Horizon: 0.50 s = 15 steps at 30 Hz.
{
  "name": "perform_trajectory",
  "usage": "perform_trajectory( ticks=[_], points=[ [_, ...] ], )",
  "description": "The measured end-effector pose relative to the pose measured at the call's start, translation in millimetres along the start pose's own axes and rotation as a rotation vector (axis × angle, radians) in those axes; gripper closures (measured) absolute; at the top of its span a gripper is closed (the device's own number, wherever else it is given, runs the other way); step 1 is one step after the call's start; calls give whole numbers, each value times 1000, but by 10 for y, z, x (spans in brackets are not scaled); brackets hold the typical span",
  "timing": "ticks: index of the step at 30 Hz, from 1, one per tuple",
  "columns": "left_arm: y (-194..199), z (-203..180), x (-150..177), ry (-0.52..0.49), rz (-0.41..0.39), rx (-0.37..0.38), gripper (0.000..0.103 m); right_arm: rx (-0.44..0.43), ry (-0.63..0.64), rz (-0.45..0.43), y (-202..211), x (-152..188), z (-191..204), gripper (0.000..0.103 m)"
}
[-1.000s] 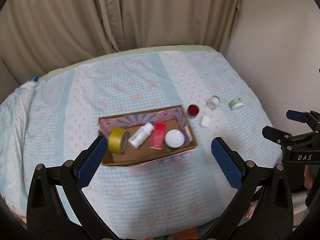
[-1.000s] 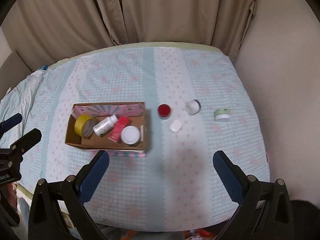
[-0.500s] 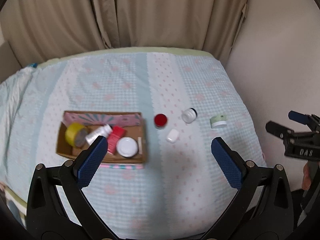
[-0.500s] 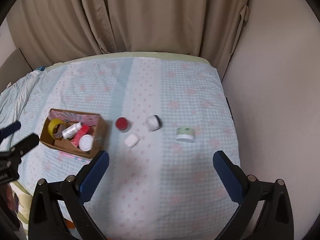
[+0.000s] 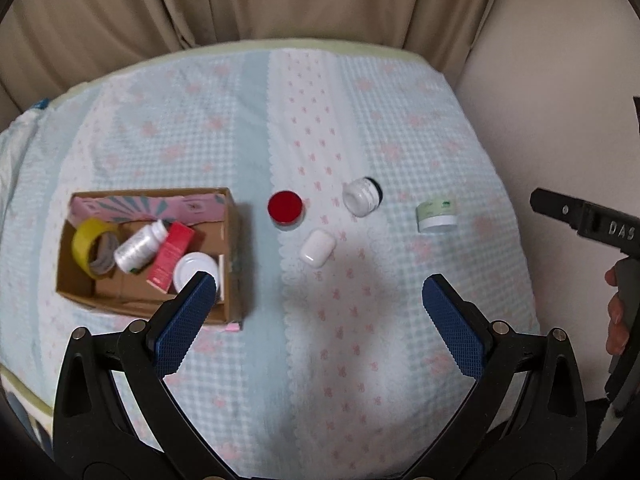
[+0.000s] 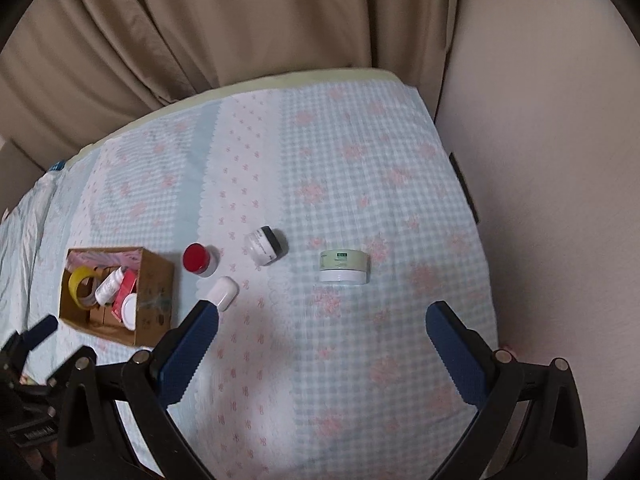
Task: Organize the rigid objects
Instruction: 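Move both tools back toward the remaining small items, then grasp the small white case with the left tool while the right tool grasps the green-lidded jar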
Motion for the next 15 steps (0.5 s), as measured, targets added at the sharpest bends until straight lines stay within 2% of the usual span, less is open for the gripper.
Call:
perform_trajectory(
  ticks=[7, 10, 15],
  points=[
    [-729, -34, -75, -53, 45, -20, 0, -26, -51, 61, -626, -115, -129, 0],
    [-1089, -44, -57, -50, 96, -5, 1, -31, -72, 97, -906, -126, -180, 0],
    [-1673, -56, 48, -54, 186, 6, 7, -36, -108, 161, -1343, -87, -285, 0]
  ],
)
Point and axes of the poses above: each gripper's, at about its wrist camera, not at the fingertips, and y roughly against the way its jaws point, z to its left, x to its underside, the point moved 7 cm from there along -y, roughly the way its jaws point, and after that the axes turned 15 degrees about y, right-handed, at the moved point
